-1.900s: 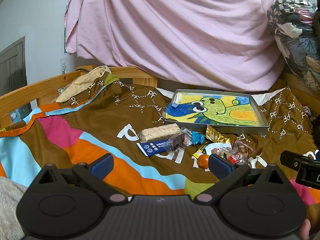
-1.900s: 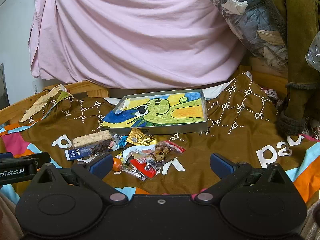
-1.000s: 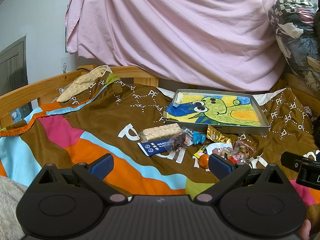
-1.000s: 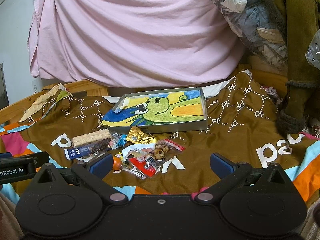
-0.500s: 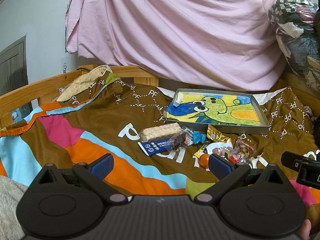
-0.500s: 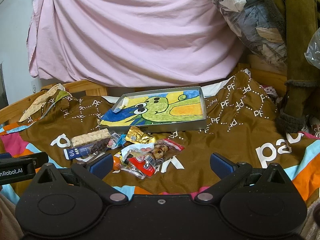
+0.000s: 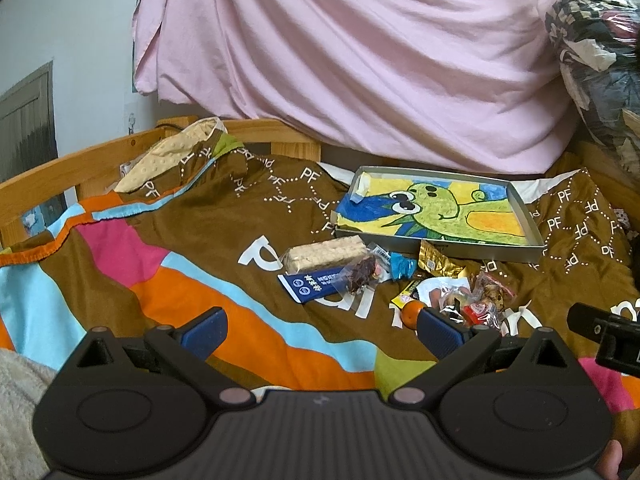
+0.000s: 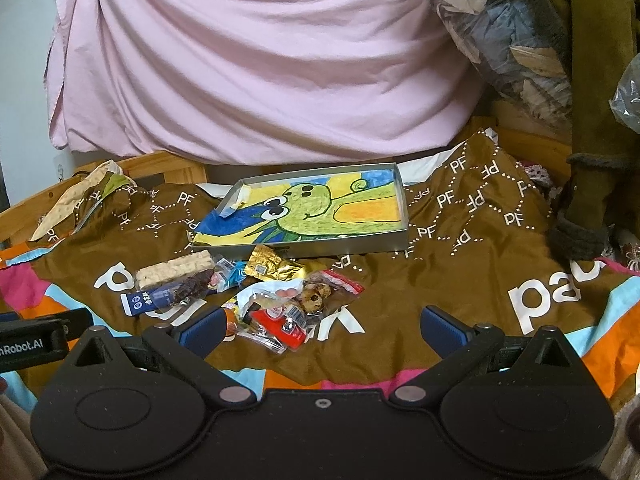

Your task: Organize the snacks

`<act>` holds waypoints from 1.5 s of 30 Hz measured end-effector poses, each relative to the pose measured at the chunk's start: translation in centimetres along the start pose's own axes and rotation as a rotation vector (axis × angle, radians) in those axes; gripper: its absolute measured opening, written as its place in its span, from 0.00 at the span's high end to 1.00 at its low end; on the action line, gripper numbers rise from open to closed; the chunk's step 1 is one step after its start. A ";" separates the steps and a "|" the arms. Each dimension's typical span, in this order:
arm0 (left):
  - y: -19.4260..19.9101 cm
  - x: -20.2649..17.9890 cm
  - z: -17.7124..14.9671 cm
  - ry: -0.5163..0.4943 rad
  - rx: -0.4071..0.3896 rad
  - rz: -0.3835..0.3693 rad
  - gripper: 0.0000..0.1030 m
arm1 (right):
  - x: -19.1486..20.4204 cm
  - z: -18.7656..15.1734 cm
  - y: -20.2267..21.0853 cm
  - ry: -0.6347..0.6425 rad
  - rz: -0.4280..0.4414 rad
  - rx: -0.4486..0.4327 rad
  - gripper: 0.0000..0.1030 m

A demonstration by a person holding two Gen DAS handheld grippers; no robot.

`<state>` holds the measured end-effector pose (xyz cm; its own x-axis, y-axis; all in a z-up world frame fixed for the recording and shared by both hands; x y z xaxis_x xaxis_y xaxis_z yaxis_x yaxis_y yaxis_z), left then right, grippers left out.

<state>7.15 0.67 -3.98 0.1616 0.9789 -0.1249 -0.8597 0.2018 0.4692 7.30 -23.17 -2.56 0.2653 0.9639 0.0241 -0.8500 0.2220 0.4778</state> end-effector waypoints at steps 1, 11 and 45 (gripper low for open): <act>-0.1 0.1 0.1 0.003 0.005 0.000 0.00 | 0.0 0.2 -0.2 -0.003 -0.002 0.004 0.01; -2.1 0.6 1.5 -0.001 0.062 0.006 0.00 | 1.3 2.8 -2.2 0.027 0.081 0.046 0.00; -16.8 -3.0 1.0 -0.207 0.319 -0.312 0.00 | 2.1 2.6 -18.3 0.088 0.250 0.313 0.01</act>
Point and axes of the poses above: each gripper's, at about its wrist camera, not at the fingertips, and y roughly against the way its jaws point, x to its left, z to its top, the point moved 7 cm from there along -y, roughly the way its jaws point, and after that the axes turned 12 degrees about -z, right-handed, at the moved point
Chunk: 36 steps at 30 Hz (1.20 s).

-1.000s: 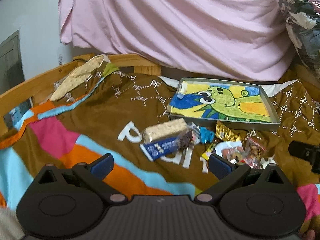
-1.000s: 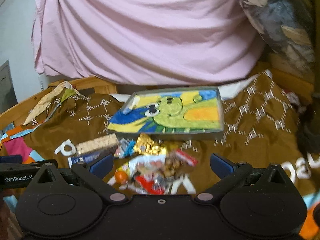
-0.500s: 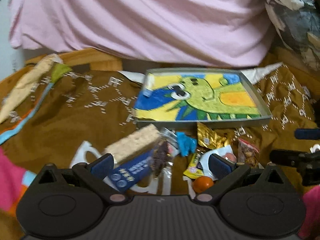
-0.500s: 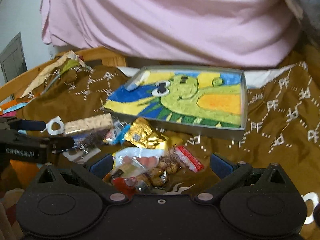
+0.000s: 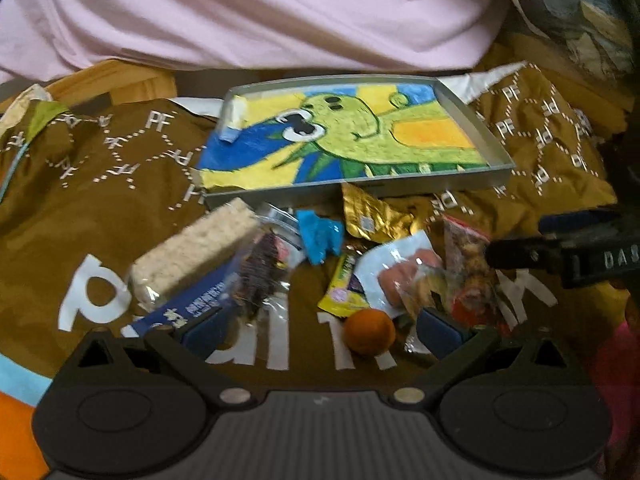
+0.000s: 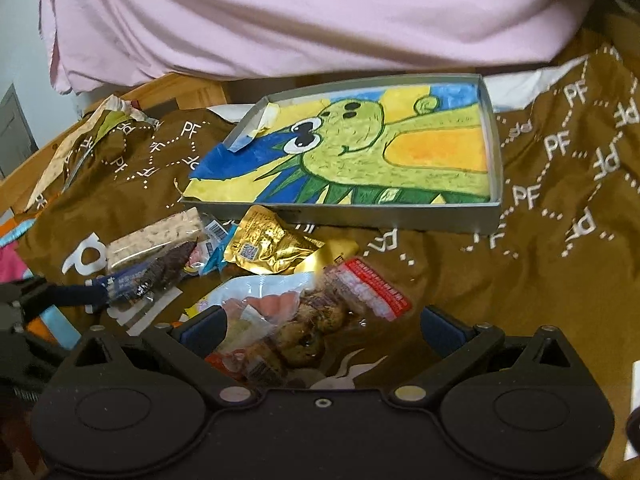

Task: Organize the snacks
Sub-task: 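Move the left tool to the orange ball while the right tool approaches the quail-egg pack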

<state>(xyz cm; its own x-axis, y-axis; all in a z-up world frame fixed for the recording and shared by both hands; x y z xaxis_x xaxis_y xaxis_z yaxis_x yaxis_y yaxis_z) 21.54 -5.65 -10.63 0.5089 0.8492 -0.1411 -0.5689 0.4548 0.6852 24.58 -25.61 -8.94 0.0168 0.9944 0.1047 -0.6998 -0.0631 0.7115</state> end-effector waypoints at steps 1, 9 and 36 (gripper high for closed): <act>-0.1 -0.2 -0.1 -0.006 0.007 -0.013 0.00 | 0.1 0.0 -0.3 -0.012 0.010 0.012 0.01; -1.3 -1.1 -0.5 -0.034 0.042 -0.074 0.01 | 0.4 -0.5 -2.4 -0.058 0.019 0.094 0.02; -0.8 0.6 0.2 0.075 0.001 -0.098 0.14 | -0.9 -2.8 0.3 -0.128 0.088 0.185 0.56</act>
Point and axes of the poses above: each gripper's, at about its wrist camera, not at the fingertips, and y roughly against the way its jaws point, x to its left, z to its top, the point moved 7 cm from there along -y, roughly the way its jaws point, and after that the axes turned 12 degrees about -z, right-handed, at the moved point
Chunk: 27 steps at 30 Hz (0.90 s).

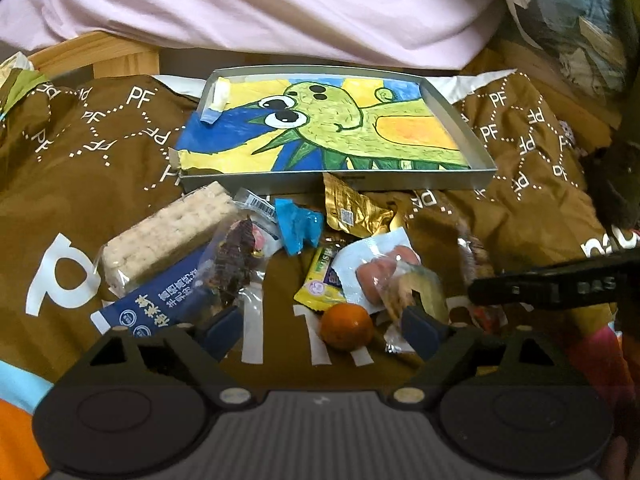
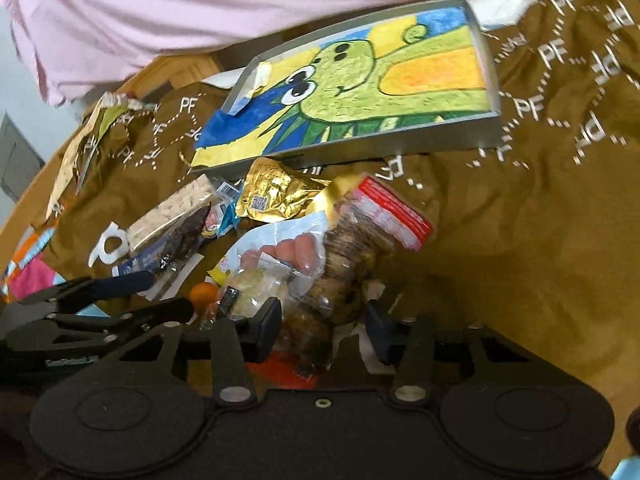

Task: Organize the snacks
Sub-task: 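Move the left tool to the orange ball while the right tool approaches the quail-egg pack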

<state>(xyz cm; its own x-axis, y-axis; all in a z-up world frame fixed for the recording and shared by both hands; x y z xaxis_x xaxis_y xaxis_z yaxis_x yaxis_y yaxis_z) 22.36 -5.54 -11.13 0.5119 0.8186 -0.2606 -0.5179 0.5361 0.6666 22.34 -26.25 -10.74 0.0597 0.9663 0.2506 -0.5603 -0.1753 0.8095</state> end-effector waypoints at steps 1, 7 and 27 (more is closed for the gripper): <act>-0.1 0.0 0.1 -0.002 -0.002 -0.008 0.19 | -0.1 -0.1 -0.1 -0.010 0.005 0.005 0.56; -1.0 -1.1 -0.3 -0.077 0.017 -0.035 0.33 | -0.1 -0.1 -0.4 -0.036 0.021 0.015 0.56; -3.1 -0.2 -1.3 0.022 0.096 -0.011 0.60 | 0.0 1.2 -3.7 -0.186 -0.008 0.024 0.49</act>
Point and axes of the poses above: each gripper's, at about its wrist camera, not at the fingertips, and y roughly against the way its jaws point, x to its left, z to its top, the point moved 7 cm from there along -y, roughly the way its jaws point, and after that the axes turned 12 degrees about -z, right-handed, at the moved point
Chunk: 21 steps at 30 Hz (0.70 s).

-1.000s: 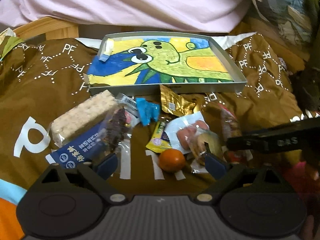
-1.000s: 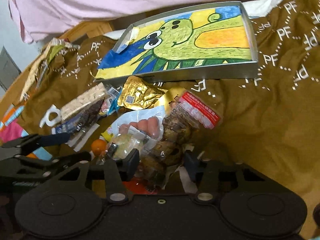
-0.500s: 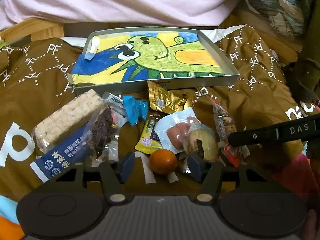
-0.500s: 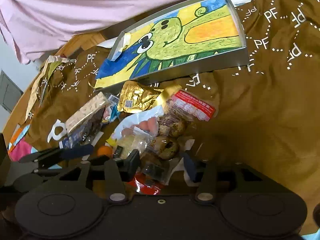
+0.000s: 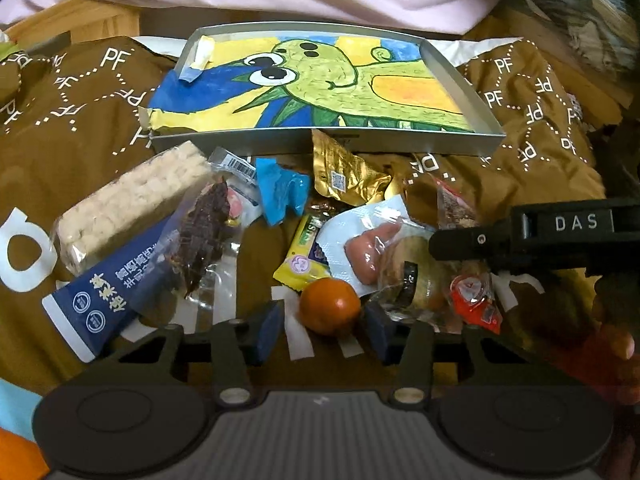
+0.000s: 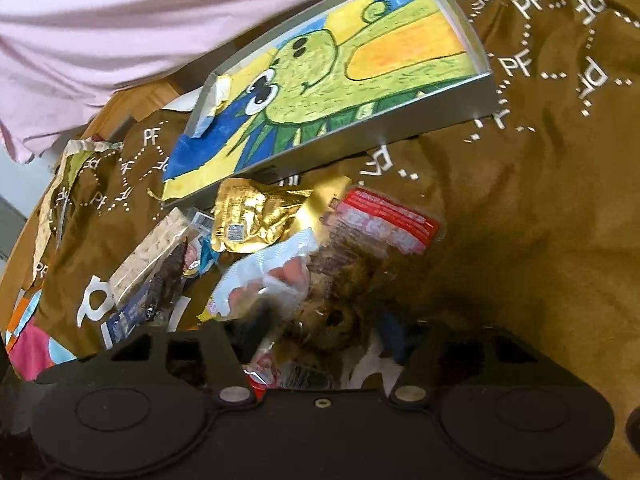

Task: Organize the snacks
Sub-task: 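Move the left tool to the orange ball while the right tool approaches the quail-egg pack, then grasp the orange ball with the left tool while the right tool grasps the quail-egg pack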

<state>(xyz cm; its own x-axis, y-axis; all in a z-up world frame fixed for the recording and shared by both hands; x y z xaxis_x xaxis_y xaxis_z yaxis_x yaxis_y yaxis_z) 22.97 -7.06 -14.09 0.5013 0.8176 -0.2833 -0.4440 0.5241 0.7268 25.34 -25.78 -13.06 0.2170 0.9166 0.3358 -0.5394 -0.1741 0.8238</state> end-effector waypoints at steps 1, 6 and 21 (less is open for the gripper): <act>0.0 -0.1 0.0 -0.005 0.003 0.001 0.66 | -0.2 0.0 0.0 -0.018 0.006 0.006 0.52; 0.1 -0.4 0.0 -0.022 -0.008 0.017 0.67 | -0.3 -0.1 0.7 -0.049 0.004 0.011 0.57; 5.4 -2.8 3.7 0.011 -0.223 0.040 0.67 | 2.9 2.4 8.2 0.027 0.045 -0.208 0.62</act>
<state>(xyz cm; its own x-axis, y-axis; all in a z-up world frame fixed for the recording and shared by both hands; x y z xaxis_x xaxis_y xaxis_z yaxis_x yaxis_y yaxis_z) 21.89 -7.38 -7.03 0.4720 0.8409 -0.2649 -0.6175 0.5298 0.5814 23.50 -25.42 -4.20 0.1686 0.9191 0.3561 -0.7047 -0.1402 0.6955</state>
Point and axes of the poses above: each gripper's, at about its wrist camera, not at the fingertips, and y roughly against the way its jaws point, x to its left, z to its top, the point moved 7 cm from there along -y, roughly the way its jaws point, and after that the axes turned 12 degrees about -z, right-handed, at the moved point
